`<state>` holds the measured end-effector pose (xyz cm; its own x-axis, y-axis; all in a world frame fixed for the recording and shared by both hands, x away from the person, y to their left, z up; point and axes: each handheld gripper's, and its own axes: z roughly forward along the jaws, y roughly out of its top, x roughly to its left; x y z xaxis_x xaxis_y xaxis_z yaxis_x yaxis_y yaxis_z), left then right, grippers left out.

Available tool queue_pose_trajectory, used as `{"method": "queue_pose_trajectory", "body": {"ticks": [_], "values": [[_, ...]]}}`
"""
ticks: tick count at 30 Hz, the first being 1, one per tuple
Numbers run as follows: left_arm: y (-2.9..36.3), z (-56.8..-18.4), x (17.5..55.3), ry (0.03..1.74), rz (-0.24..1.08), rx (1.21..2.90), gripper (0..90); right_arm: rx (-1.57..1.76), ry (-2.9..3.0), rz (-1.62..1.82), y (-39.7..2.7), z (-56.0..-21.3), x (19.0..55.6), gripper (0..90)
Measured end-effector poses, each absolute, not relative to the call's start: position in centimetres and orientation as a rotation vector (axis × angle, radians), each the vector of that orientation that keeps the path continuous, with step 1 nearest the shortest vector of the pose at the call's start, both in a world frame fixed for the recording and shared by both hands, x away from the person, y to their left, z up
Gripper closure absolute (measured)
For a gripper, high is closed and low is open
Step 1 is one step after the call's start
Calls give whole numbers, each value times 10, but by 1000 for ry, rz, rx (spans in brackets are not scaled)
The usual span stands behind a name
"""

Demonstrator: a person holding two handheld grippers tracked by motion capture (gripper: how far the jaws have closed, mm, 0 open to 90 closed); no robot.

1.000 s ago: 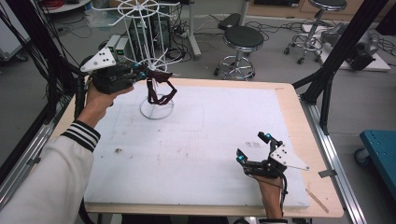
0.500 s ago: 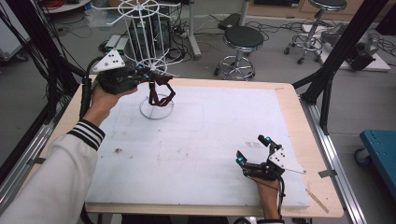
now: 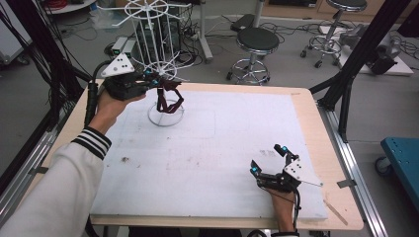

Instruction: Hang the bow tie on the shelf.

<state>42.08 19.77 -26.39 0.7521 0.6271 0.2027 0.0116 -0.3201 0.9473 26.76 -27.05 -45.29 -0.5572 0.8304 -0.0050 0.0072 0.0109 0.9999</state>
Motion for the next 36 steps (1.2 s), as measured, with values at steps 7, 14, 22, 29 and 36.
{"method": "queue_pose_trajectory", "body": {"ticks": [7, 14, 22, 29, 36], "values": [[198, -263, 419, 517, 686, 1808, 707, 879, 1641, 1622, -271, -453, 267, 6], [200, -261, 416, 564, 681, 1793, 468, 863, 1633, 1619, -271, -453, 267, 7], [207, -254, 411, 599, 692, 1714, 209, 872, 1627, 1621, -271, -453, 266, 7], [216, -251, 401, 582, 686, 1652, 117, 870, 1621, 1624, -271, -454, 266, 6], [233, -260, 376, 545, 687, 1609, 58, 874, 1615, 1634, -273, -454, 265, 6]]}}
